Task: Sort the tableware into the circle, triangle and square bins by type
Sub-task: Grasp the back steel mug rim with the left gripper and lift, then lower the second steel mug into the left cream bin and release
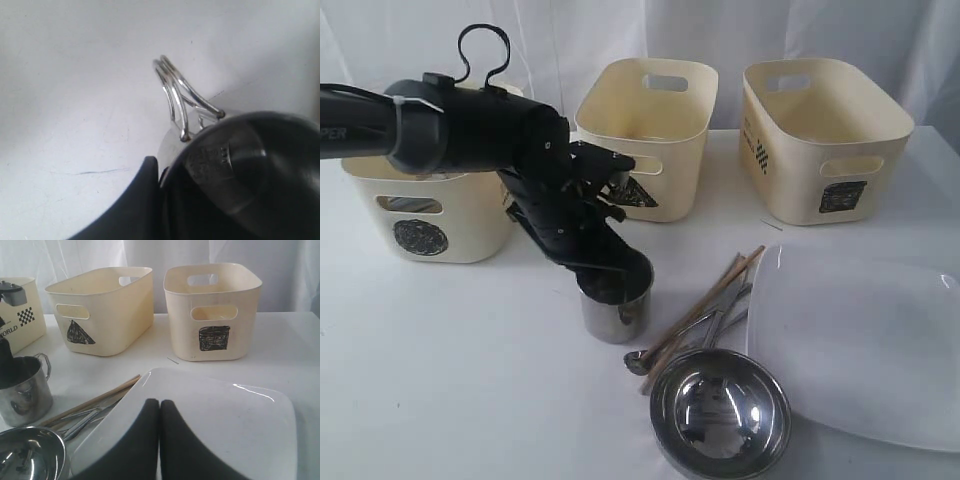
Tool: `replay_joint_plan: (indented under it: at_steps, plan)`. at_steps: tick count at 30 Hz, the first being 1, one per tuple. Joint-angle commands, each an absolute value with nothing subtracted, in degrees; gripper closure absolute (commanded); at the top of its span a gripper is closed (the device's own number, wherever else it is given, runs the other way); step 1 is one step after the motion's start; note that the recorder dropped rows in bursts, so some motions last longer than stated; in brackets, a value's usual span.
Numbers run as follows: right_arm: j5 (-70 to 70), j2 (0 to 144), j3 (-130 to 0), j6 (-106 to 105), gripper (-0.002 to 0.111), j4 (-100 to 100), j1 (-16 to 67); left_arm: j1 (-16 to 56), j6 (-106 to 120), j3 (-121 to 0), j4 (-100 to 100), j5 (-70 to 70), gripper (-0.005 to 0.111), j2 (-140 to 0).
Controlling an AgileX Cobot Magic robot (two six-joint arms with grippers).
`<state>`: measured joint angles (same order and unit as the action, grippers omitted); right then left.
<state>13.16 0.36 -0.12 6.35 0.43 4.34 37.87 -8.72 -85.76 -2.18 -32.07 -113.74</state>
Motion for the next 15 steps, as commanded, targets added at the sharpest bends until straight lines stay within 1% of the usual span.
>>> replay_joint_plan:
  at_steps: [1,15]
  plan:
    - [12.7,0.0,0.0,6.2,0.108,0.4,4.0,38.0,-8.4,-86.1,-2.2,-32.6,0.107,-109.8]
    - [12.7,0.0,0.0,6.2,0.108,0.4,4.0,37.9,-7.2,-86.1,-6.5,-34.3,0.107,-96.4]
